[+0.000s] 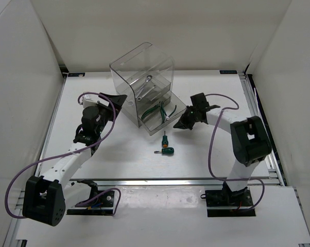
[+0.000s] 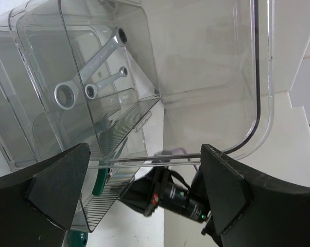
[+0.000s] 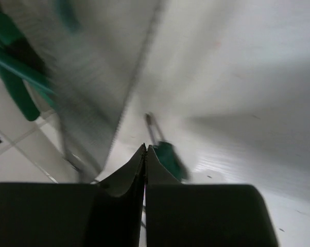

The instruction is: Sort the tools into containers

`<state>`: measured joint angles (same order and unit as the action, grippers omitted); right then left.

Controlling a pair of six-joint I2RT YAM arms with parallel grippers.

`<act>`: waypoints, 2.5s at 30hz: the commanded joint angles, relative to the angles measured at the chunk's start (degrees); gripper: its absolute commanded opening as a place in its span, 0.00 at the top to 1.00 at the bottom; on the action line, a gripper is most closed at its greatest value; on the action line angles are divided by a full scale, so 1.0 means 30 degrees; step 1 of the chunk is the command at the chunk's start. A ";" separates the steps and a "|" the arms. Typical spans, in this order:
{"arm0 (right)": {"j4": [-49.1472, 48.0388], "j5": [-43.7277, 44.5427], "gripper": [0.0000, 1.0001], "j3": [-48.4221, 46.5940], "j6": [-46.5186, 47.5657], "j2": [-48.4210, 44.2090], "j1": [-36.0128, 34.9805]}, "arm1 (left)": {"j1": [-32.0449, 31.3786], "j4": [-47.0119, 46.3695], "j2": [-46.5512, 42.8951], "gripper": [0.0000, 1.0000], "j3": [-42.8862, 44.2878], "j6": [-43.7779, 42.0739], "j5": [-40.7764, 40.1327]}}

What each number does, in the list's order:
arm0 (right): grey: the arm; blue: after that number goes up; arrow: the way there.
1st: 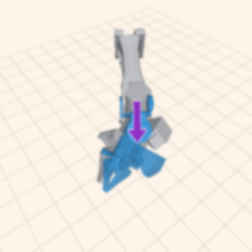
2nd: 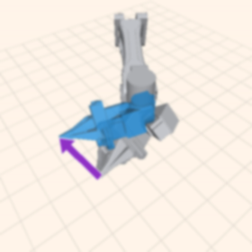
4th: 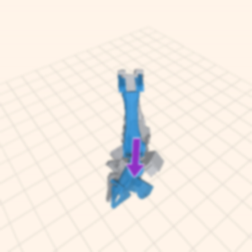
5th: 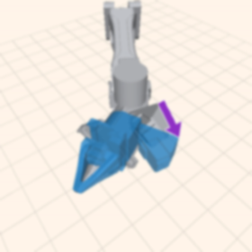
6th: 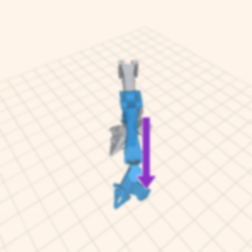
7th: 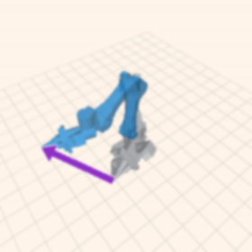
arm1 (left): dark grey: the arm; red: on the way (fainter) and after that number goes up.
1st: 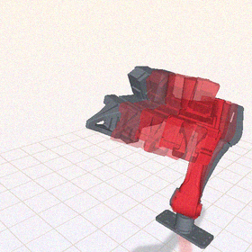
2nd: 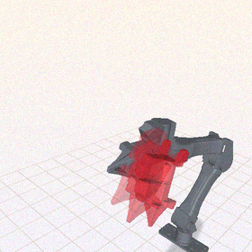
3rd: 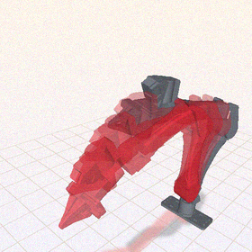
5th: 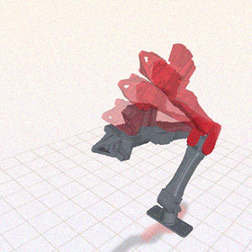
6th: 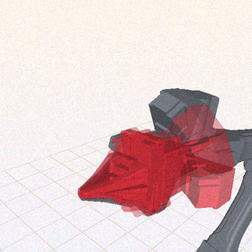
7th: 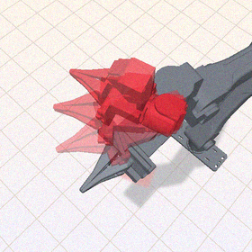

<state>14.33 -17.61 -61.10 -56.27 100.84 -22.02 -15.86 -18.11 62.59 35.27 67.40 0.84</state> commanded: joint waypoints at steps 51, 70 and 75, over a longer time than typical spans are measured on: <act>-0.8119 -0.6144 1.00 -0.5969 -0.4977 0.5177 0.1714 | 0.5017 0.2521 0.4327 0.90 0.9943 -0.6298 -1.0655; -0.6592 -0.7900 0.99 -1.0921 -0.4094 0.8984 0.3032 | 1.0912 -1.3918 2.2613 0.87 1.9676 0.1679 0.7570; -0.7266 -0.8135 0.99 -1.1361 -0.4271 0.9804 0.2887 | 1.0852 -1.2861 2.4722 0.90 2.2258 0.1443 1.0618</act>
<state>-5.74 -39.99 -92.27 -69.01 129.14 -13.23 17.52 -53.78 139.13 97.69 72.36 25.71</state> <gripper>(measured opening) 0.008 0.104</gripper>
